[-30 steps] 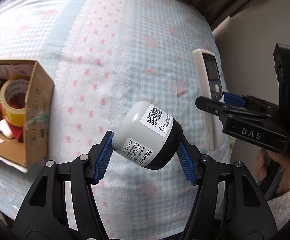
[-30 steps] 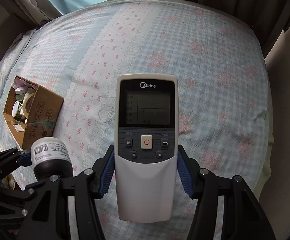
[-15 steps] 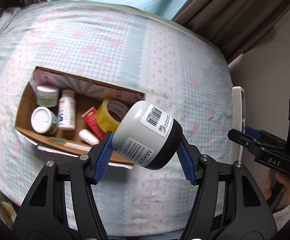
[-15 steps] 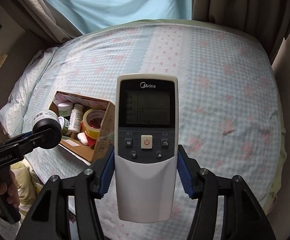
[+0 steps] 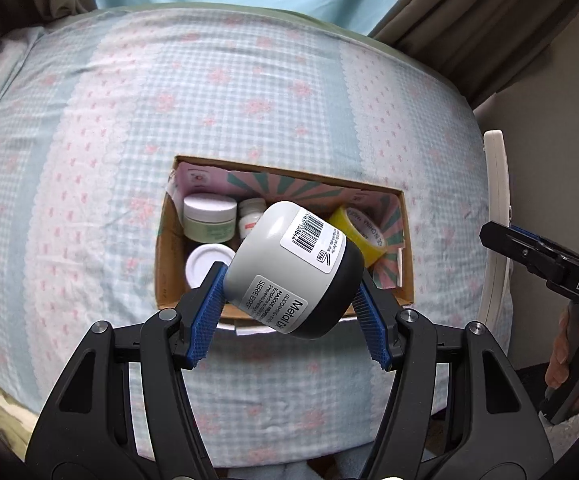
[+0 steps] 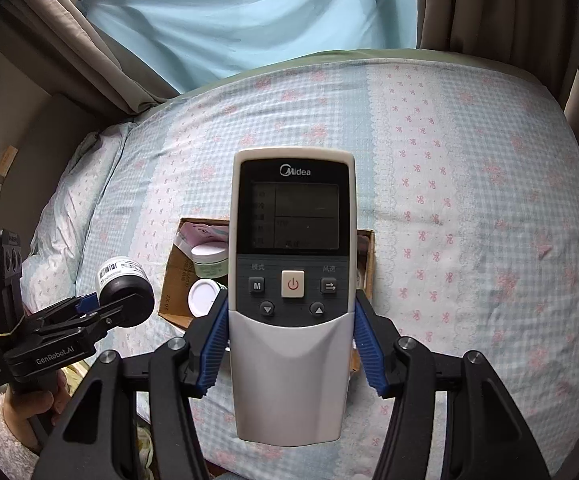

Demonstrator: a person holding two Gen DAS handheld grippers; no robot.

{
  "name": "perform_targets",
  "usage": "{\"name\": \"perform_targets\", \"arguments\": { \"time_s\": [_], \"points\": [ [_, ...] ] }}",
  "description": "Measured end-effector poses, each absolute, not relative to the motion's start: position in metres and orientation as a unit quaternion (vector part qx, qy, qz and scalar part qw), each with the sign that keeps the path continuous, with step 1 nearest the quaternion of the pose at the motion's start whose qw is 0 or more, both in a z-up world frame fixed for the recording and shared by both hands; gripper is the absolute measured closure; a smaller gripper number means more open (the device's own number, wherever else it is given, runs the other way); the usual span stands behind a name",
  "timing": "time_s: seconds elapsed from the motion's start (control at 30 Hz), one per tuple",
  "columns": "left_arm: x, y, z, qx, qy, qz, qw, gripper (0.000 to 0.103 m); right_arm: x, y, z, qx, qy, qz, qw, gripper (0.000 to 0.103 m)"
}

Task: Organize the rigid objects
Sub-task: 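Carry the black-and-white jar and white remote over the cardboard box, then open both grippers to drop the jar and remote into the box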

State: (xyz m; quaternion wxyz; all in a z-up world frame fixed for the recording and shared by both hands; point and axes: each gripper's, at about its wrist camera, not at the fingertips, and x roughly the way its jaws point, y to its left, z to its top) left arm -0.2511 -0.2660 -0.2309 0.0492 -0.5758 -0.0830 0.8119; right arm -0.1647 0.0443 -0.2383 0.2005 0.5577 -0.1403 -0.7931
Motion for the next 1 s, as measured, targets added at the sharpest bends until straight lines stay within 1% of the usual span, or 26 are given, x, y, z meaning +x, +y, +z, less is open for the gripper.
{"name": "perform_targets", "arguments": {
  "time_s": [0.2, 0.33, 0.5, 0.73, 0.87, 1.0],
  "points": [
    [-0.269, -0.292, -0.244, -0.586, -0.059, 0.804, 0.074, 0.045, -0.179, -0.004, -0.248, 0.57, -0.133, -0.787, 0.194, 0.05],
    [-0.283, -0.294, -0.263, -0.597, -0.051, 0.795, 0.095, 0.045, -0.193, -0.028, -0.267, 0.582, -0.123, -0.78, 0.195, 0.05],
    [-0.299, -0.281, -0.305, -0.61, -0.032, 0.78, 0.137, 0.045, -0.211, -0.052, -0.31, 0.594, -0.108, -0.77, 0.206, 0.05],
    [-0.302, -0.253, -0.364, -0.621, 0.026, 0.758, 0.197, 0.045, -0.226, -0.069, -0.362, 0.571, -0.064, -0.778, 0.255, 0.05],
    [-0.294, -0.245, -0.382, -0.625, 0.05, 0.748, 0.217, 0.045, -0.223, -0.076, -0.382, 0.571, -0.048, -0.771, 0.277, 0.05],
    [-0.285, -0.236, -0.387, -0.618, 0.081, 0.746, 0.235, 0.045, -0.219, -0.082, -0.387, 0.565, -0.032, -0.772, 0.288, 0.05]
  ]
}}
